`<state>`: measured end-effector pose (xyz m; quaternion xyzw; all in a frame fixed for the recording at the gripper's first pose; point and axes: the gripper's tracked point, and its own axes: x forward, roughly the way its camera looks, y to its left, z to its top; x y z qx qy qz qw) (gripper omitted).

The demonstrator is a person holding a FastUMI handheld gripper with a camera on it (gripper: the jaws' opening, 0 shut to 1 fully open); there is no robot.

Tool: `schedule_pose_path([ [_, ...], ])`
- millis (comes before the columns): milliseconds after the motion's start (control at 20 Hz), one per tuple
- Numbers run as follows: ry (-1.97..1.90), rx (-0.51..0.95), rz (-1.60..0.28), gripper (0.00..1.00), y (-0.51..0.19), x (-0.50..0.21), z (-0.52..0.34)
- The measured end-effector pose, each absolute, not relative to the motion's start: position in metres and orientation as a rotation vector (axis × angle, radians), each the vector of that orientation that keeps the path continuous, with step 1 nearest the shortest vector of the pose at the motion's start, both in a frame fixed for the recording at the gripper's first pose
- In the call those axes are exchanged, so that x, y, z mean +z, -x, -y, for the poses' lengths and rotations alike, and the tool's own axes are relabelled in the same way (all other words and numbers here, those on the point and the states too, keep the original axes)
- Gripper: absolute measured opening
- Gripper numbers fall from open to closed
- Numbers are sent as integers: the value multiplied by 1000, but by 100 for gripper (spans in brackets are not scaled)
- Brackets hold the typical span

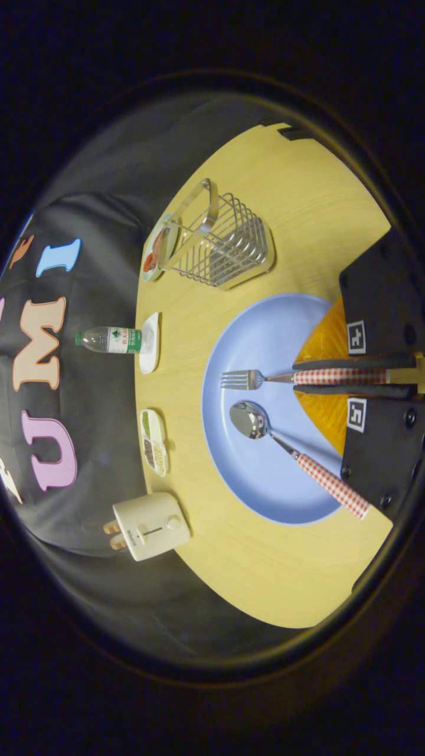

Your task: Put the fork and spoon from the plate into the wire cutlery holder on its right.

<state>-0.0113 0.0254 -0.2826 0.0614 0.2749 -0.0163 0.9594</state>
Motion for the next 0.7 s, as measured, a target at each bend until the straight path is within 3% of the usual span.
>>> schedule_pose_path([
  [700, 48, -120, -623, 6, 8, -173, 6],
])
